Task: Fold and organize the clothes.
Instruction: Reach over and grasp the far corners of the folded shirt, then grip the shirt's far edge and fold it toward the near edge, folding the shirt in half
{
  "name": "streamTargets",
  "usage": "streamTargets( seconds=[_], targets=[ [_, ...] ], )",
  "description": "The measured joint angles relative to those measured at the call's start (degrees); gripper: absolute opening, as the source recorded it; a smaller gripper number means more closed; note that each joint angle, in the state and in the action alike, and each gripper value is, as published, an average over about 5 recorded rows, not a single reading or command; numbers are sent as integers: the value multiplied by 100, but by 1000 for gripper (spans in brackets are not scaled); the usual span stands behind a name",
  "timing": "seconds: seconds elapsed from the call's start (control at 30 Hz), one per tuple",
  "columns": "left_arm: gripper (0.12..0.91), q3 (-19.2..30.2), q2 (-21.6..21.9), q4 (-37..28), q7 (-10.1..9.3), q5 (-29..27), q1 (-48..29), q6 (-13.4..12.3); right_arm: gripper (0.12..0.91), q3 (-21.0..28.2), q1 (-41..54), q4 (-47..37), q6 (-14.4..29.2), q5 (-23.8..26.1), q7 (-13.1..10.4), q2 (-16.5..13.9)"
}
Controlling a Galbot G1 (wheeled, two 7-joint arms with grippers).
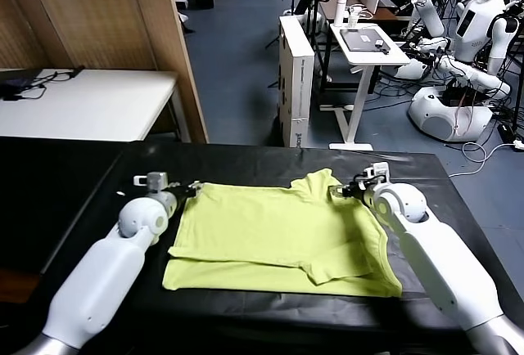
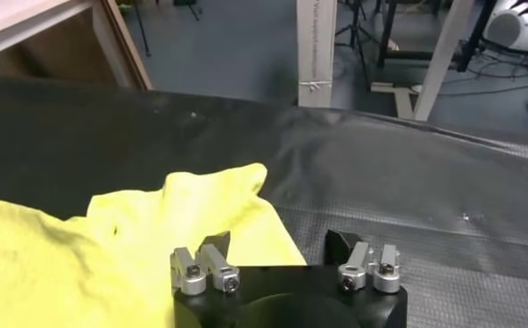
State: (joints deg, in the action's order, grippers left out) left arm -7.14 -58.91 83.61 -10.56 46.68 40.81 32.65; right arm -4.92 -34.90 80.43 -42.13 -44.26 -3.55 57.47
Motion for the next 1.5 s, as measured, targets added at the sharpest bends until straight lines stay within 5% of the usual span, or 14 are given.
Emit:
streamTargets(
  seconds=[0.2, 0.3, 0.97, 1.5],
  targets=[
    [216, 6, -5, -10, 35, -17, 8, -20, 272, 0, 0, 1, -1, -1, 8, -11],
    [209, 8, -7, -13, 55, -50, 22, -33, 155, 4, 4, 3, -4, 2, 11, -11],
    [189, -173, 186, 370, 141, -35, 175, -100, 140, -365, -273, 487, 667, -161, -148, -144],
    [189, -891, 839, 2158, -51, 141, 1636, 20, 140, -1240, -1645, 2261, 98, -392, -466, -854]
  ],
)
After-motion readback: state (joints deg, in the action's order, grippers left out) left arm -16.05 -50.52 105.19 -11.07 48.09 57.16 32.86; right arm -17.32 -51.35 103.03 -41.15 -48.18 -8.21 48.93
